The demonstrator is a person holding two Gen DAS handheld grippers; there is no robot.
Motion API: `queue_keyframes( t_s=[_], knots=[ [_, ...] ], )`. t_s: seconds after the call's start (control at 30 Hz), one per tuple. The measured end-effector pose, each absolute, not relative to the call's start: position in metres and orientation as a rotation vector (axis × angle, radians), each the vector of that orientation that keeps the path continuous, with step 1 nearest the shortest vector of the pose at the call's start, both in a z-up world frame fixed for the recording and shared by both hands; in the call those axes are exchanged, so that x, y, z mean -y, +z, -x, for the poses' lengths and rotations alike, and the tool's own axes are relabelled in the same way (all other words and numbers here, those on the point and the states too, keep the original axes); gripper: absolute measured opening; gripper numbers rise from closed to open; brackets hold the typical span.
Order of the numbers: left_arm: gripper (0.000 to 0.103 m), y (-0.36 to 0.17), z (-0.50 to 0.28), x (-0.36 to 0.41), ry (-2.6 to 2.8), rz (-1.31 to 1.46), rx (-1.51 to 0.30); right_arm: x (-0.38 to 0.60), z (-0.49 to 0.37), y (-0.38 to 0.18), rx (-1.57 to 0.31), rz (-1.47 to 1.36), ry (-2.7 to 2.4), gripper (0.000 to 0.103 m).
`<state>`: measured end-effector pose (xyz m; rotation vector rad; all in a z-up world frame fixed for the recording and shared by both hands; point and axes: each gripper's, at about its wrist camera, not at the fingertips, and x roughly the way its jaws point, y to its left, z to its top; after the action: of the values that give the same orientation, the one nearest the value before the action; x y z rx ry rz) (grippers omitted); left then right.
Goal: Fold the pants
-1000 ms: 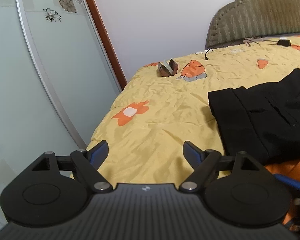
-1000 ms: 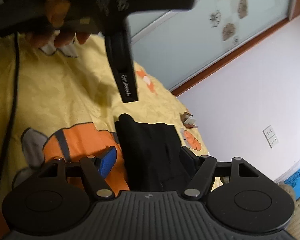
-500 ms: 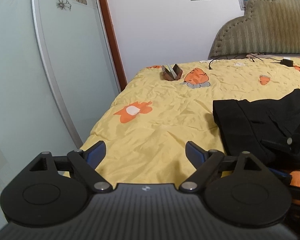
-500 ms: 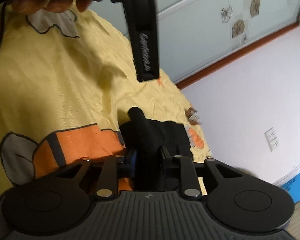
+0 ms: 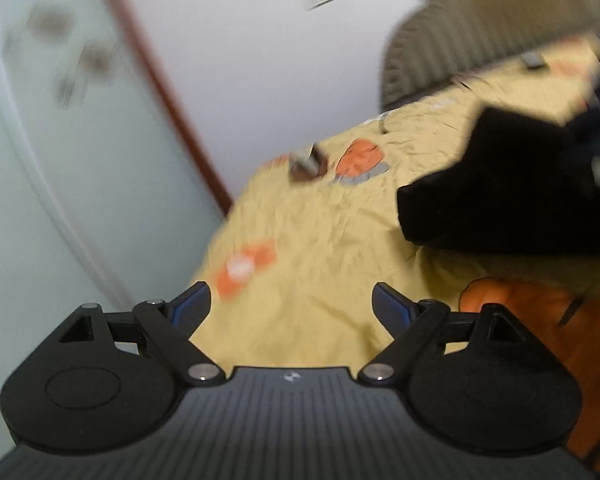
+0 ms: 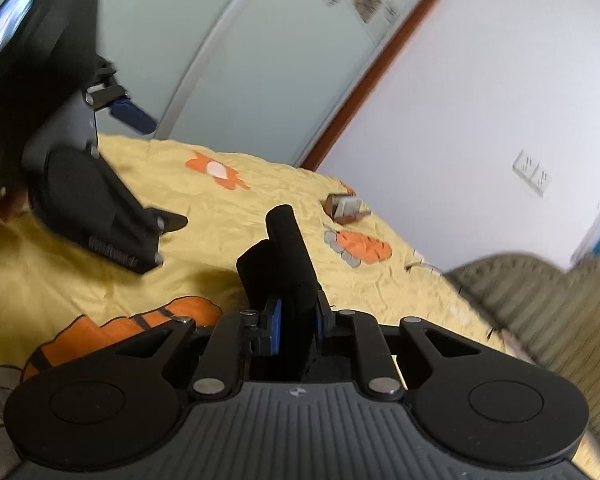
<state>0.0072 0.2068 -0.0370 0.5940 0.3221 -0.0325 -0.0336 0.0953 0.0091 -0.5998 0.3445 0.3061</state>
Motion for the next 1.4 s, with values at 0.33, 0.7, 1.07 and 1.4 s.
queue_keyframes(
  t_s=[0.33,0.7,1.07,1.4],
  knots=[
    [0.094,-0.085,-0.038,-0.128,-0.126,-1.294,0.025,-0.063,0.039,0.034,-0.336,0.601,0.293,0.012],
    [0.096,-0.081,-0.027,-0.191,-0.060,-1.275,-0.166,-0.075,0.058,0.006,-0.370,0.697,0.390,0.018],
    [0.097,-0.074,0.001,-0.206,-0.009,-1.127,-0.209,-0.133,0.063,-0.044,-0.261,1.004,0.394,0.094],
    [0.099,-0.073,0.009,-0.207,0.047,-0.979,-0.213,-0.145,0.000,-0.047,-0.362,0.887,0.318,0.085]
  ],
)
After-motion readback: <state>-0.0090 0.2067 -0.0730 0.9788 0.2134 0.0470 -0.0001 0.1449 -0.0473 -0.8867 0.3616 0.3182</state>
